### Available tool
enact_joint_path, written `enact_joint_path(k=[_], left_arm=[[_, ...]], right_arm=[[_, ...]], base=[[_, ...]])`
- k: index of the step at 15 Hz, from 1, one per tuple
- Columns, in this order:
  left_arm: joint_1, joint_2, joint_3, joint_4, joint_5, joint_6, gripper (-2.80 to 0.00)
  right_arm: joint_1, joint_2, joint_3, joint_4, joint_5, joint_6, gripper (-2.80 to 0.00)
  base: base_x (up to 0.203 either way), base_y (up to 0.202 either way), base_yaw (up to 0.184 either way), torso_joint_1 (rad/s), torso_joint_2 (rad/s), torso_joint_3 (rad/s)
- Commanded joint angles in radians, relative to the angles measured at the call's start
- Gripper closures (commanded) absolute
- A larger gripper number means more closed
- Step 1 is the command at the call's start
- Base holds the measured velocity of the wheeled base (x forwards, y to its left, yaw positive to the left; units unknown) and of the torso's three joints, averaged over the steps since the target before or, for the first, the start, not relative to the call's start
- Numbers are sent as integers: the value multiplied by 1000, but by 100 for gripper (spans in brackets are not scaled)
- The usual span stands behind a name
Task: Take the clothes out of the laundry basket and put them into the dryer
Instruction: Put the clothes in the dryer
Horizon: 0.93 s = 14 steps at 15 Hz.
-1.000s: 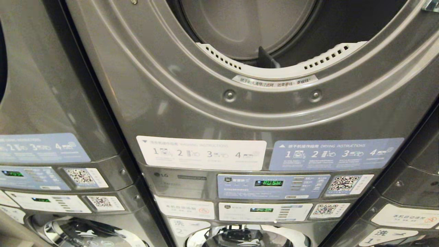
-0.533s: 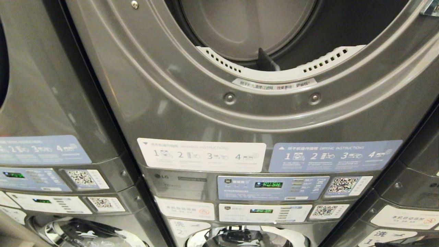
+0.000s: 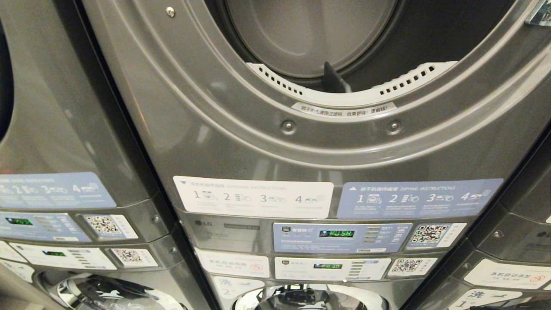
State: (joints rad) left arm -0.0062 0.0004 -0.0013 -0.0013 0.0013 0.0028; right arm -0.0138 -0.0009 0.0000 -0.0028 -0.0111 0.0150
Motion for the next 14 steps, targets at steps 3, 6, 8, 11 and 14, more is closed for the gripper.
enact_joint_path(k=[3,6,8,11,14], left_arm=[[0,0,0,0,0,-1,0],[0,0,0,0,0,-1,0],[0,0,1,0,0,-1,0],[0,0,0,0,0,0,0],[0,0,0,0,0,0,0]], right_arm=[[0,-1,0,0,0,0,0],[0,-1,0,0,0,0,0],[0,-1,0,0,0,0,0],[0,-1,0,0,0,0,0],[0,-1,0,0,0,0,0]], base=[[0,0,0,61,-120,-57],[0,0,0,72,-124,-62],[0,0,0,57,-115,-54],[0,0,0,62,-119,-63],[0,0,0,62,-117,-53]])
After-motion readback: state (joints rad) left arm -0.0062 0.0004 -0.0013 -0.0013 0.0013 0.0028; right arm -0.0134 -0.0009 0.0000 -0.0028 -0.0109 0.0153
